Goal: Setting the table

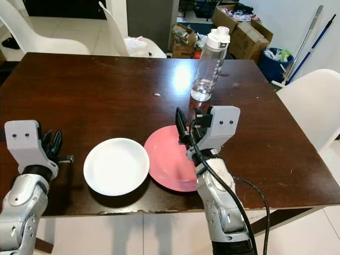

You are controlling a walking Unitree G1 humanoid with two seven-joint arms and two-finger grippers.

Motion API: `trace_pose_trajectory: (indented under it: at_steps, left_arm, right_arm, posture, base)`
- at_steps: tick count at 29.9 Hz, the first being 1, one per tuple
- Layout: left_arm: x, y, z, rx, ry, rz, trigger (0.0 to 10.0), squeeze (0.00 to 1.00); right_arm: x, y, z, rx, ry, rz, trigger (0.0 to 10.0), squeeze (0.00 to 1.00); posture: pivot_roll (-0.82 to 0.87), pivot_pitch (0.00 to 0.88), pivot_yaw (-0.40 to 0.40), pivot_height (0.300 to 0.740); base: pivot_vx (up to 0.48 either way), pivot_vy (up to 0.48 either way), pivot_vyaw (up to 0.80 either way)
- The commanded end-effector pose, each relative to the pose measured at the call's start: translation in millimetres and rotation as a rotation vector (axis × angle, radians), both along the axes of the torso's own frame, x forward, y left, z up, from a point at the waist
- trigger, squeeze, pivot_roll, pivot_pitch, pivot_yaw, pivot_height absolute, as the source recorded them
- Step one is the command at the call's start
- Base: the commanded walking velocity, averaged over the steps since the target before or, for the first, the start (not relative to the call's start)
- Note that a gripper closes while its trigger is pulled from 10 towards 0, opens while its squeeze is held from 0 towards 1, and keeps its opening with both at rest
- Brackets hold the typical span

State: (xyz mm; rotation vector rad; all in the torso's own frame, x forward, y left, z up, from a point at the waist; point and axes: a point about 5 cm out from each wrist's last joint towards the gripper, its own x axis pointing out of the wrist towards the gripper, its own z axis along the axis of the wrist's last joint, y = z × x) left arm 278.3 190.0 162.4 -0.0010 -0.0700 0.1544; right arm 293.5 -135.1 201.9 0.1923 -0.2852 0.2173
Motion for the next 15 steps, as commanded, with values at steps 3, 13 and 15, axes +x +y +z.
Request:
trace_pose_trajectory:
  at_steps: [3, 13, 15]
  left_arm:
    - [-0.9, 0.1, -5.0, 0.02, 0.015, -0.005, 10.0, 0.0]
    - [-0.2, -1.8, -6.5, 0.019, 0.012, -0.013, 10.0, 0.0]
    - [-0.1, -1.9, -6.7, 0.019, 0.013, -0.013, 10.0, 0.0]
  right_arm:
    - [-0.7, 1.6, -6.9, 0.004, 0.018, 0.0, 10.0, 0.0]
    - [0.3, 1.5, -8.7, 0.003, 0.021, -0.001, 10.0, 0.0]
    - [0.4, 1.4, -8.9, 0.002, 0.022, -0.002, 10.0, 0.0]
  posture:
    - [-0.01, 0.062, 0.037, 0.74]
    - [-0.02, 0.056, 0.036, 0.74]
    - [-0.02, 0.056, 0.034, 0.74]
  base:
    - [0.0, 0.0, 0.0]
    - [0.0, 0.0, 0.0]
    - [0.0, 0.0, 0.0]
